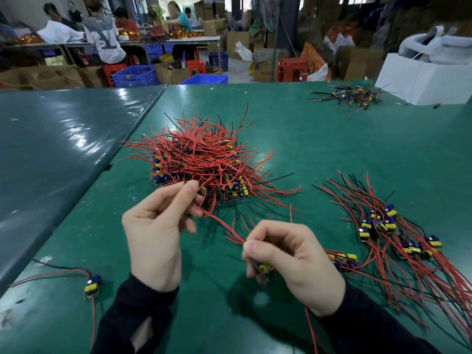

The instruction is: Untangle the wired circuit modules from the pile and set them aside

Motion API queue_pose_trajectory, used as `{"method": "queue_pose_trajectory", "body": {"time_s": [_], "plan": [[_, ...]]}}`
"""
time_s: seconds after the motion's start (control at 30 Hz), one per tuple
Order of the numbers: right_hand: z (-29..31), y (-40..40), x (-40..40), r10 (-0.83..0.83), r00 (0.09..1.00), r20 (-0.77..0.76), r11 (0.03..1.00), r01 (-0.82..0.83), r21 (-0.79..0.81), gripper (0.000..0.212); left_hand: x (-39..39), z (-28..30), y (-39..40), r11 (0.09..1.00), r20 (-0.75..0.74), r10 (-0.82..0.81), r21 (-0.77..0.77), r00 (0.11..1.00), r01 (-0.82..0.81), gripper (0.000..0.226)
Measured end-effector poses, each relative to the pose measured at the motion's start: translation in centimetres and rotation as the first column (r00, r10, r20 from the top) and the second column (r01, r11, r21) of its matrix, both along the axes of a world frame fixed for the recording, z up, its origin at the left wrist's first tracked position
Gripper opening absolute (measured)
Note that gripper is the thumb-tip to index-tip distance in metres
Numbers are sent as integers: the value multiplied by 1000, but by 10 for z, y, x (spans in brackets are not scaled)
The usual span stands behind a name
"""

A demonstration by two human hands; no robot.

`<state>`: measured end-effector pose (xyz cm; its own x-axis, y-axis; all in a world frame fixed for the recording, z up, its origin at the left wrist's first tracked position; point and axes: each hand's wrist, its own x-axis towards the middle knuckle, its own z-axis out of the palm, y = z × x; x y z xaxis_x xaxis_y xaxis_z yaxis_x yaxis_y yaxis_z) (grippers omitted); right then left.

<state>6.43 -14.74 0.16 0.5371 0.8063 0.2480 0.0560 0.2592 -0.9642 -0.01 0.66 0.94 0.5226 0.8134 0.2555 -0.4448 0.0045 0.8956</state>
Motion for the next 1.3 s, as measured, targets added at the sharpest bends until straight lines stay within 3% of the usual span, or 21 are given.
{"method": "queue_pose_trajectory", "body": {"time_s": [0.13,0.2,0.27,0.33,0.37,0.4,0.47,0.53,0.6,0.73,1.07,1.3], "plan": [[-5,1,0,-46,988,149,995,58,-81,17,-2,1,6,986,5,-29,-166,1000,29,5],[-9,1,-4,-65,949,310,993,92,-76,19,-2,2,5,976,-16,-29,-218,999,24,6],[-13,0,-4,-136,803,580,982,187,-28,18,0,2,4,955,-74,-37,-297,997,14,10],[-14,-1,-1,-150,536,831,964,264,3,16,2,0,5,911,-142,-81,-412,986,16,14],[-16,-1,0,-138,440,887,959,284,8,16,3,-1,5,883,-149,-119,-469,982,36,14],[-17,-1,1,-143,416,898,953,302,12,17,3,-1,5,859,-136,-157,-508,978,67,12],[-18,0,3,-228,503,833,934,356,41,16,3,1,3,852,-110,-222,-506,969,138,9],[-18,1,6,-369,593,716,892,442,93,15,1,4,-3,879,-134,-311,-417,941,231,29],[-17,2,9,-466,617,634,847,518,119,16,-1,4,-13,888,-219,-421,-296,880,351,41],[-16,3,10,-477,636,607,841,530,106,15,-2,0,-29,840,-345,-541,-187,767,509,33],[-13,1,10,-376,736,563,904,425,48,17,0,-2,-31,806,-277,-568,-376,775,457,15],[-15,3,0,-324,716,618,925,378,46,17,-2,5,-9,854,-198,-393,-440,898,277,12]]}}
